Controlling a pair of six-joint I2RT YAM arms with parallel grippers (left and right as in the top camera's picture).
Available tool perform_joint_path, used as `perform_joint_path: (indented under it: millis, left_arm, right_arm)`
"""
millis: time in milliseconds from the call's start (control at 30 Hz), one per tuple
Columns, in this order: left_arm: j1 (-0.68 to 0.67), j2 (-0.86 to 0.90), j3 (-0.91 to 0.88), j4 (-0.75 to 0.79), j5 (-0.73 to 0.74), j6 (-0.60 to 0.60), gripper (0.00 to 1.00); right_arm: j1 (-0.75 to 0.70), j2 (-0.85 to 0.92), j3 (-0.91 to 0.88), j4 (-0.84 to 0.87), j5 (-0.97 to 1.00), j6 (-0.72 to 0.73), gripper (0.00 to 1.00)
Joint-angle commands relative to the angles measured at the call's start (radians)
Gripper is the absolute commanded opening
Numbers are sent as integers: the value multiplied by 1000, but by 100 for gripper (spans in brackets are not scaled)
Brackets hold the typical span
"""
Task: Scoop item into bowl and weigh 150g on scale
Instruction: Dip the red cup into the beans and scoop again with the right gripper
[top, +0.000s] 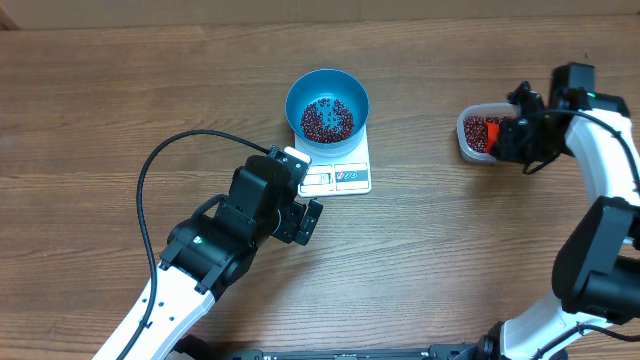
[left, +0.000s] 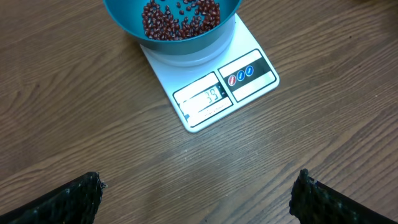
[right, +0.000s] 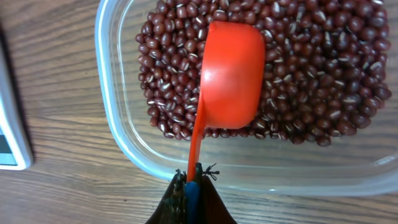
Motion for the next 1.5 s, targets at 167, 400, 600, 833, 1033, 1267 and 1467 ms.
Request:
perform_joint_path:
  millis: [167,400,600,833,1033,1267,1467]
  left_arm:
    - [4,3,0,4,12,18,100]
    - [4,3,0,3,12,18,99]
    - [4,3,0,4,12,18,99]
    - [4,3,0,3,12,18,100]
    - [4,3,0,3,12,18,100]
    - [4,3,0,3,12,18,100]
    - [4,3,0,4,12,18,99]
  right_arm:
    - [-71,5,-8,-10,-206,-24,4]
    - [-76,5,-8,-10,-216,-23,4]
    - [-77,5,-8,-12,-216,-23,4]
    - [-98,5,-8,-11,-232,-23,4]
    - [-141,5,-8,-13,-292,-24,4]
    - [-202,5,-8,-27,-379,-46,4]
    - [-249,5,-8,-44,-461,-55,4]
